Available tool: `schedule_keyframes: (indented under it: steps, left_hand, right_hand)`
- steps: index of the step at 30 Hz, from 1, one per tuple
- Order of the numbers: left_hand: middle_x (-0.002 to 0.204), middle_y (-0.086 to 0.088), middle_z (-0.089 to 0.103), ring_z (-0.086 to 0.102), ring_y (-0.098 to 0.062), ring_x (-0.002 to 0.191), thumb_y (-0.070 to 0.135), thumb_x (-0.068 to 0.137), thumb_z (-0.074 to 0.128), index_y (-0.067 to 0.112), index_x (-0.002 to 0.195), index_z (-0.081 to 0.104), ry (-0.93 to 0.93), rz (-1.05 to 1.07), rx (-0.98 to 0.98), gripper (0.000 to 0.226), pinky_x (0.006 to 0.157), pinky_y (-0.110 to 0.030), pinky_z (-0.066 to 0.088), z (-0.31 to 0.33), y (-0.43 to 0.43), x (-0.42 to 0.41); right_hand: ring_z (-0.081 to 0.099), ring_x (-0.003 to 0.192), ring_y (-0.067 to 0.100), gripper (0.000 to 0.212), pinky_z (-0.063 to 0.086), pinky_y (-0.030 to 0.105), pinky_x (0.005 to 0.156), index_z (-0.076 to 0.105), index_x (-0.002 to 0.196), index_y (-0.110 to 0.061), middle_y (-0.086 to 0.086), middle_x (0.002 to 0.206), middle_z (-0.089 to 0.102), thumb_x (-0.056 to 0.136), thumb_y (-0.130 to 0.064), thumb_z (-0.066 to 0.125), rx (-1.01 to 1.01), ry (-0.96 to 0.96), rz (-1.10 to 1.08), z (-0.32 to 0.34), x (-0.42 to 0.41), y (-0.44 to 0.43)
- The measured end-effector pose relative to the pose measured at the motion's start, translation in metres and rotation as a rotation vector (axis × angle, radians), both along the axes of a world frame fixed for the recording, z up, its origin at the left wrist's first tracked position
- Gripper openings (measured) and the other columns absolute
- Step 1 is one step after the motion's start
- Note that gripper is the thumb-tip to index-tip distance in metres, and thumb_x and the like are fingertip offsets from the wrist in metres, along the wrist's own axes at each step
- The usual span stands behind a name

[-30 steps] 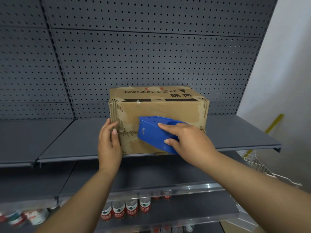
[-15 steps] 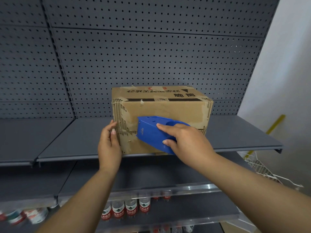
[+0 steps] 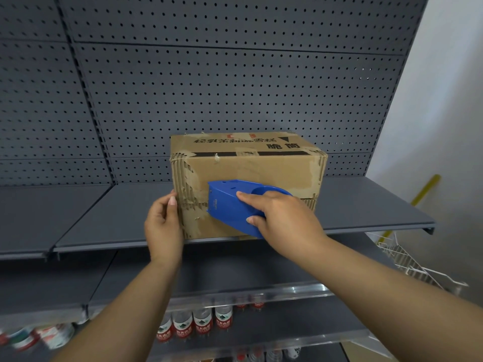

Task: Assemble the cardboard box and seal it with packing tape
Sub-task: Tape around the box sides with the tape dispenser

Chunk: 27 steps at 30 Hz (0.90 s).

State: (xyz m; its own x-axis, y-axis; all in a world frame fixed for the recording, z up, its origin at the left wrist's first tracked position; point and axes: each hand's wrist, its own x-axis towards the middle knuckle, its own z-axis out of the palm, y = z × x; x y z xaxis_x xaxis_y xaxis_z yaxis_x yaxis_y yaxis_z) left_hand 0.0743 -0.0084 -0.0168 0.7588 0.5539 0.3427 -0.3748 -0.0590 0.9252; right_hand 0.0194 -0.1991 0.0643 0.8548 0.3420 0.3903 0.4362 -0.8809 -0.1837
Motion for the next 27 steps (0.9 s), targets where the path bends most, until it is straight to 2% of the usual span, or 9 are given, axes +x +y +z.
schedule_keyframes:
  steps: [4,12,18,23,25,27]
  left_hand:
    - [0.109,0.002,0.067,0.062,-0.010,0.103,0.022,0.096,0.046,0.022,0.102,0.064,0.016,0.010,-0.043,0.019,0.092,-0.031,0.049,-0.004,0.001,0.006]
    - [0.101,0.002,0.066,0.060,-0.011,0.095,0.019,0.097,0.043,0.015,0.110,0.065,0.057,0.055,-0.098,0.025,0.089,-0.029,0.049,0.001,-0.004,0.011]
    - [0.103,0.005,0.065,0.059,-0.010,0.097,0.025,0.100,0.035,0.021,0.115,0.062,0.084,0.034,-0.058,0.032,0.093,-0.033,0.049,-0.003,-0.006,0.017]
    - [0.119,0.004,0.063,0.057,-0.011,0.110,0.030,0.100,0.033,0.024,0.124,0.058,0.122,0.009,-0.055,0.035,0.101,-0.038,0.045,-0.004,-0.006,0.025]
    - [0.128,0.006,0.058,0.053,-0.010,0.117,0.031,0.100,0.033,0.025,0.130,0.051,0.122,0.002,-0.055,0.036,0.104,-0.036,0.042,-0.004,-0.007,0.025]
    - [0.128,0.004,0.056,0.053,-0.011,0.115,0.032,0.099,0.035,0.025,0.137,0.041,0.120,0.016,-0.083,0.039,0.103,-0.033,0.041,-0.004,-0.007,0.024]
  right_hand:
    - [0.055,0.105,0.020,0.050,0.043,0.034,0.093,0.032,0.142,-0.037,-0.001,0.115,0.058,0.095,-0.029,0.046,-0.010,-0.002,-0.001,0.000,0.001,0.001]
    - [0.056,0.101,0.021,0.050,0.042,0.033,0.089,0.031,0.142,-0.036,0.000,0.112,0.059,0.095,-0.029,0.045,-0.035,-0.020,0.007,-0.002,0.003,0.001]
    - [0.058,0.098,0.022,0.049,0.043,0.034,0.086,0.030,0.142,-0.037,0.001,0.110,0.059,0.095,-0.029,0.044,-0.054,-0.041,0.010,-0.005,0.005,-0.001]
    - [0.057,0.098,0.023,0.049,0.044,0.034,0.085,0.029,0.143,-0.036,0.001,0.110,0.058,0.096,-0.030,0.043,-0.061,-0.042,0.017,-0.006,0.007,-0.002]
    - [0.058,0.098,0.022,0.050,0.044,0.034,0.086,0.029,0.143,-0.036,0.001,0.111,0.058,0.096,-0.030,0.043,-0.064,-0.046,0.024,-0.007,0.007,-0.003]
    - [0.058,0.098,0.022,0.050,0.043,0.033,0.086,0.029,0.143,-0.036,0.001,0.111,0.058,0.096,-0.030,0.043,-0.065,-0.049,0.028,-0.007,0.008,-0.003]
